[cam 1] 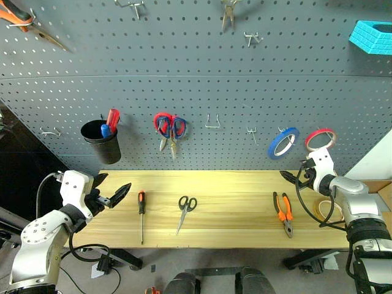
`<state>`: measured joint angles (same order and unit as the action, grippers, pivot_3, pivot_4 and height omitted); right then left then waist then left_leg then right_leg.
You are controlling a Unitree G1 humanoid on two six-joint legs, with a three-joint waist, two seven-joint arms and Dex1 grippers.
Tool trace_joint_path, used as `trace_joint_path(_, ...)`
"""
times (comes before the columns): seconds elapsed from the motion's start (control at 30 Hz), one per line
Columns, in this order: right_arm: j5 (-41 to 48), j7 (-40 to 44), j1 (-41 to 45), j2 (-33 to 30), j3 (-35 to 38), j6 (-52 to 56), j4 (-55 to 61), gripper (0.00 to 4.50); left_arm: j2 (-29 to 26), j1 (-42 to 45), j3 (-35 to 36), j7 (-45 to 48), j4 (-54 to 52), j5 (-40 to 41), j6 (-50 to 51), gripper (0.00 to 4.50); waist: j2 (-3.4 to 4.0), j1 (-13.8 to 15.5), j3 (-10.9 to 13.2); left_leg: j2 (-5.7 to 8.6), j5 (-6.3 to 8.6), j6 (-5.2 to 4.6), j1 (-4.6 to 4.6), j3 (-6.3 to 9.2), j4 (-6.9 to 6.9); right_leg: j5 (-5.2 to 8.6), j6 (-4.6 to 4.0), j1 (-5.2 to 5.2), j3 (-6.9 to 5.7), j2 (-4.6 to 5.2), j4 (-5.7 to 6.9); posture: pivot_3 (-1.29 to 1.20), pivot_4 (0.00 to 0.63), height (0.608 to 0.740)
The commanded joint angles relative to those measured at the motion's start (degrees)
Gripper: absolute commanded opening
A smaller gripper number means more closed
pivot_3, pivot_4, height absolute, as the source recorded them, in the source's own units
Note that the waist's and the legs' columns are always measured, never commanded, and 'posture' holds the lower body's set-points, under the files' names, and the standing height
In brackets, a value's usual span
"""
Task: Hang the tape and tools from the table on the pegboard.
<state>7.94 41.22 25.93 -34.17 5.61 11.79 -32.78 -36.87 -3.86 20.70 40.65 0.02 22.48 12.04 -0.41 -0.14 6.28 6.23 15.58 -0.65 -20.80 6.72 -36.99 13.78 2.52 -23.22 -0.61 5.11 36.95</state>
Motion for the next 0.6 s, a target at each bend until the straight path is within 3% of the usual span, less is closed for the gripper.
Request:
trace_joint_path(0.03, 1.0, 0.4, 0.6, -1.4, 1.7, -0.2, 2.4, 4.5, -1.5, 1.0, 1.7, 1.0, -0.3, 0.6, -0.5, 4.31, -0.01, 0.0, 0.1, 0.0, 0.0, 0.0, 0.0, 0.0, 0.0, 0.0, 0.0, 0.0, 0.0, 0.0, 0.0, -0.03, 0.113, 0.74)
trace_joint_path(0.33, 1.7, 0.4, -3.2, -2.4, 2.5, 2.8, 6.8, 4.5, -1.4, 1.1, -0.2, 3.0, -2.2, 1.0, 0.8, 4.31, -0.11, 0.0, 1.3, -0.02, 0.01, 0.0, -0.02, 0.01, 0.01, 0.0, 0.0, -0.01, 0.0, 0.0, -0.02, -0.04, 0.142, 0.74)
trace_joint_path(0.43, 1.4, -0.1, -3.3, -2.7, 2.4, 5.6, 7.6, 4.5, -0.6, 1.6, -3.1, 4.1, -5.1, 1.1, 2.0, 4.31, -0.13, 0.0, 2.2, -0.02, 0.01, -0.01, -0.04, -0.01, -0.01, 0.0, 0.0, -0.01, 0.01, 0.01, -0.02, -0.04, 0.169, 0.74)
trace_joint_path(0.6, 0.5, -2.9, -3.0, -2.9, 2.0, 13.7, 9.2, 4.5, 0.6, 2.2, -13.6, 6.8, -8.9, -2.4, 2.4, 4.31, -0.17, -0.3, 3.6, -0.04, 0.01, -0.01, -0.08, -0.04, -0.01, -0.02, -0.04, -0.04, 0.02, 0.03, -0.03, -0.07, 0.205, 0.74)
